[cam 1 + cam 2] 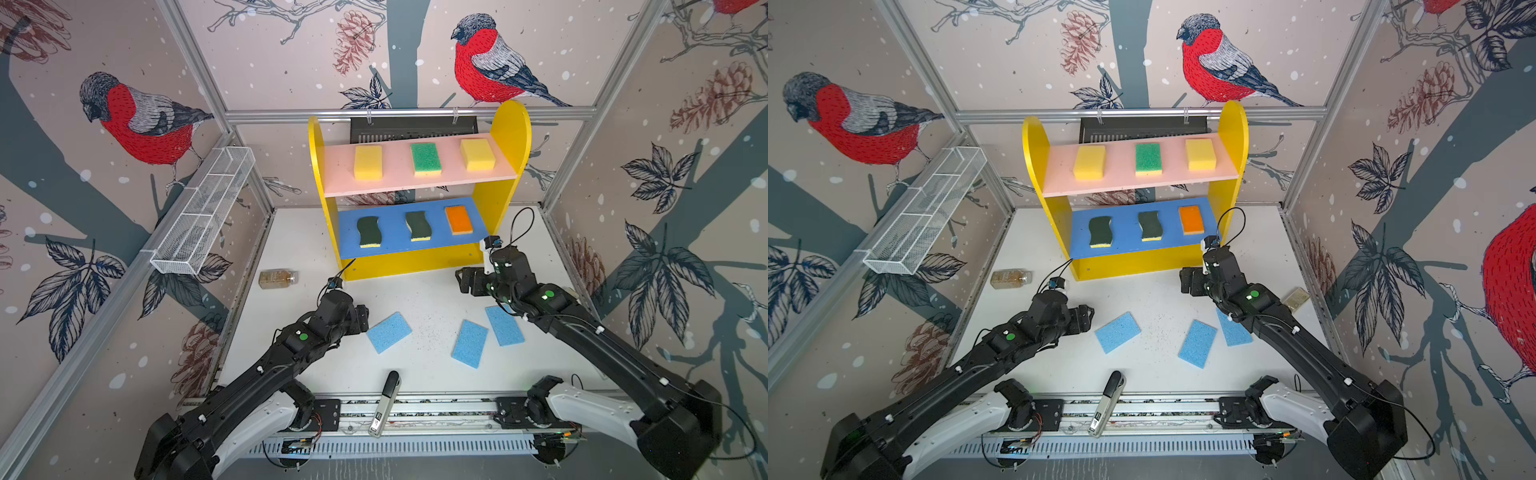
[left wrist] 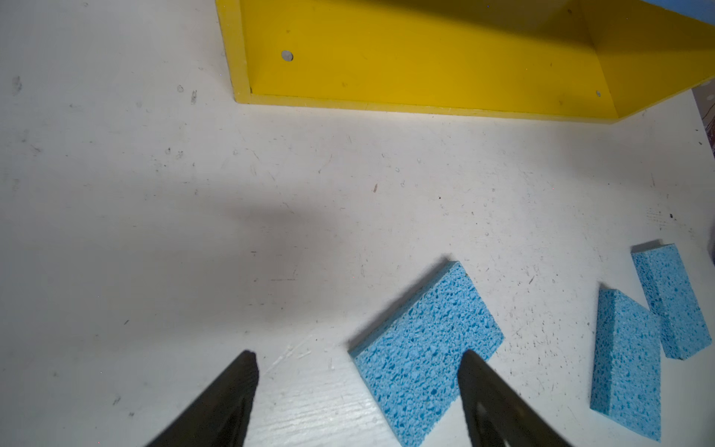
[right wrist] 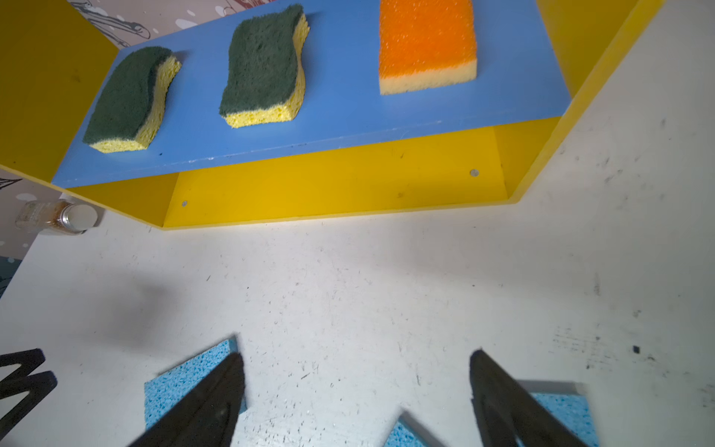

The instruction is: Place and organize the cleaning sponges onto the shelf

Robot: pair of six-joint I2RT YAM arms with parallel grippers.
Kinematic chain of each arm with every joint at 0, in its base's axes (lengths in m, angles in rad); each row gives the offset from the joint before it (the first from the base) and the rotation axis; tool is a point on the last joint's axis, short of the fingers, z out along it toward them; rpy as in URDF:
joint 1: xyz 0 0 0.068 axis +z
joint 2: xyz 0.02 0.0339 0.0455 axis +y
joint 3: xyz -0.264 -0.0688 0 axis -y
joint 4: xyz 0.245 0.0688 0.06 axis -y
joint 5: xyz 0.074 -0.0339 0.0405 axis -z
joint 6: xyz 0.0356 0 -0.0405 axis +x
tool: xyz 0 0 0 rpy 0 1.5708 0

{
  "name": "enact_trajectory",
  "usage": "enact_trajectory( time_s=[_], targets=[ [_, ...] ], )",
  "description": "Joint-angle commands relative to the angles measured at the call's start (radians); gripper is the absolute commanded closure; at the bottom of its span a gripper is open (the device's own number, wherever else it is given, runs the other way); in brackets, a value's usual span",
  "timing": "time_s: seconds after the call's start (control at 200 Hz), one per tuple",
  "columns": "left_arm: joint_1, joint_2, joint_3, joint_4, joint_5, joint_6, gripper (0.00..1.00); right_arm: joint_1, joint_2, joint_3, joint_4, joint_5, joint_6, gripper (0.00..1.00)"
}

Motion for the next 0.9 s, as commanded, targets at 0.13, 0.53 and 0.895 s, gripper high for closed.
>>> enact_trajectory(
  time_s=[0.13,0.53,0.895],
  targets=[
    [-0.001,-0.004,-0.027,0.018,0.016,-0.031,0.18,0.085,0.019,-0.033,0.021,-0.049,0.079,0.10],
    [-0.002,0.008,-0.058,0.000,0.052,-0.080,0.19,0.273,0.161,-0.098,0.174,-0.094,0.214,0.27],
    [-0.002,0.038,-0.080,-0.025,0.037,-0.150,0.22,0.377,0.266,-0.131,0.239,-0.130,0.248,0.52]
  ],
)
